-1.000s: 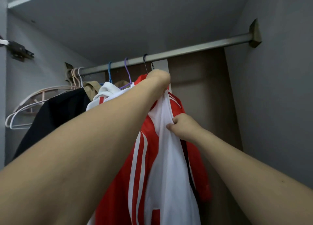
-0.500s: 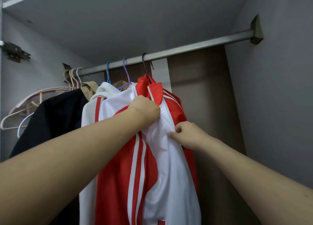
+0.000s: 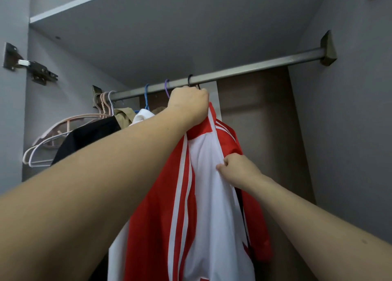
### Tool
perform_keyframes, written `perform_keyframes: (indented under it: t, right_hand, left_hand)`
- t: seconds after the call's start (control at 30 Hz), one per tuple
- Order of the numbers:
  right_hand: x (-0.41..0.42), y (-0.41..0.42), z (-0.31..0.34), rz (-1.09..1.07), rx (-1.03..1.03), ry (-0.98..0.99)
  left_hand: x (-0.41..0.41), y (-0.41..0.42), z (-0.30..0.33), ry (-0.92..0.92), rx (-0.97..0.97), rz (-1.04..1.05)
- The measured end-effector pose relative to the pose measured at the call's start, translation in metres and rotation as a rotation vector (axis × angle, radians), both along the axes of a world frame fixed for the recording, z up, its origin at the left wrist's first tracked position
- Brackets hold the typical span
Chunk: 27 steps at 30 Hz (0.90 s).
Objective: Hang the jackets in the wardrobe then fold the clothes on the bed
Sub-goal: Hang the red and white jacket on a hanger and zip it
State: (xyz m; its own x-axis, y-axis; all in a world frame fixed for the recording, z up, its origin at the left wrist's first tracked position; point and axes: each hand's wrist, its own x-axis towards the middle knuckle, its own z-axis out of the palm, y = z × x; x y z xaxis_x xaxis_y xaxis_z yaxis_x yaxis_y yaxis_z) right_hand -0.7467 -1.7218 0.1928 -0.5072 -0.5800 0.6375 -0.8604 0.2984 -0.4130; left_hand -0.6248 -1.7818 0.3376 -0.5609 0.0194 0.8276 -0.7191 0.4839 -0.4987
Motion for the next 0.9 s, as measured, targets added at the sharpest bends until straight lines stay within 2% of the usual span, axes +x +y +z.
perform_keyframes:
  t: [0.13,0.3,0.5,0.63,0.73,0.9]
  right_hand:
    - [-0.005,0.003,-0.008,0.082,-0.033,-0.060]
    - [-0.008,0.006,-0.007,0.066,-0.140,-0.041]
    - [-0.005,0.005,-0.008,0.076,-0.180,0.008]
    - [-0.002,0.003,-0.006,0.084,-0.175,0.021]
    - [0.002,0.001,-0.005,0.085,-0.176,0.020]
    - [0.008,-0.002,-0.003,0.109,-0.146,0.027]
  left_hand:
    - [0.003,-0.010,-0.005,-0.020,0.091,-0.039]
    - [0.010,-0.015,-0.028,-0.106,-0.013,-0.103]
    - [0.024,-0.022,-0.055,0.013,-0.027,-0.131]
    - [0.035,-0.020,-0.062,0.128,0.053,-0.066]
    - [0.040,-0.019,-0.062,0.134,0.087,0.026]
    - [0.045,-0.018,-0.058,0.154,0.165,-0.001]
